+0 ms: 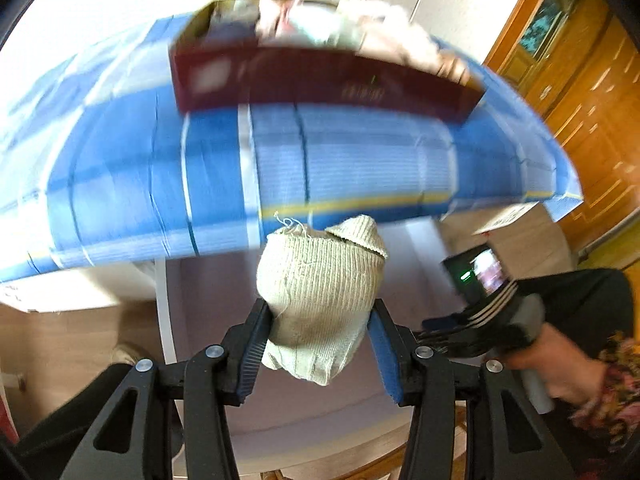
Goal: Organize soft objects
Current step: 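Lower the beige knit sock into the box beside the teal package and open the left gripper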
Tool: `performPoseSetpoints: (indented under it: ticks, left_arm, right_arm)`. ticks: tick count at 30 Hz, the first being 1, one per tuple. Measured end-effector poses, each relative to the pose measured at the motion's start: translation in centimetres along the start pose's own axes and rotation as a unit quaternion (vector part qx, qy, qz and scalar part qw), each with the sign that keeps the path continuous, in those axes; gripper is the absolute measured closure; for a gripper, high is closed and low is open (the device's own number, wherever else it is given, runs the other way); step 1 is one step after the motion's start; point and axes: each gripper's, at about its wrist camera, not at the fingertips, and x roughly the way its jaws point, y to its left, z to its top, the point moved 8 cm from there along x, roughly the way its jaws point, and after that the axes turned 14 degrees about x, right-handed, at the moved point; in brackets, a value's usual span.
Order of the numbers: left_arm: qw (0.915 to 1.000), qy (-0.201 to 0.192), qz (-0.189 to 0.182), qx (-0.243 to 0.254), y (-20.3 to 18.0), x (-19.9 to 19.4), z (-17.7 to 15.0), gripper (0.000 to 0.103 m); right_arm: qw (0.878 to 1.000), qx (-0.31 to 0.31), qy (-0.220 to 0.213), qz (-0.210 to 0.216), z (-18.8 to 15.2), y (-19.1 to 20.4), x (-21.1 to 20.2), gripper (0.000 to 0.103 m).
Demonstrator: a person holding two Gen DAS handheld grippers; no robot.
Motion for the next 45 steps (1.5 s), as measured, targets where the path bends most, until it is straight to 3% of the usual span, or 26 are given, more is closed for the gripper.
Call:
performPoseSetpoints:
  ticks: [6,12,18,22,29,36,40,44,45]
  left_arm:
    - [0.9988,-0.044,-0.003,0.020,-0.1,-4.7,4.3,0.053]
    - [0.9970,-0.077,0.011,0.003,2.4,-7.0,10.3,0.053]
    - [0.9947,-0.085,0.043,-0.038,5.9,-5.2,17.2,0.053]
    - [0.9945,-0.062,0.054,-0.064,8.1,-2.1,20.0,0.053]
    - [0.9931,-0.007,0.080,-0.085,10.9,3.8,21.4,0.053]
    - [0.9937,0.008,0.090,-0.067,11.3,6.7,22.2,0.053]
    - [0.9936,0.000,0.101,-0.051,11.0,6.6,22.1,0.052]
    - [0.9929,-0.027,0.103,-0.054,10.7,4.7,21.6,0.034]
    - [0.9917,-0.038,0.110,-0.053,10.6,4.0,21.5,0.034]
  right_arm:
    - [1.000,0.001,0.001,0.009,-0.2,0.0,-0.1,0.061]
    - [1.000,0.003,0.005,0.024,-1.4,-0.4,-1.0,0.061]
    - [0.999,0.014,0.012,0.045,-1.5,-0.5,-1.5,0.061]
    - [0.998,0.019,0.017,0.061,-1.9,-0.7,-2.0,0.061]
    - [0.995,0.025,0.022,0.091,-2.4,-0.3,-3.1,0.060]
    - [0.993,0.029,0.020,0.114,-2.6,0.0,-4.2,0.060]
    - [0.992,0.031,0.019,0.119,-2.9,-0.1,-4.7,0.060]
    - [0.992,0.032,0.019,0.120,-2.9,-0.5,-4.8,0.060]
    - [0.992,0.032,0.019,0.119,-2.7,0.1,-4.6,0.060]
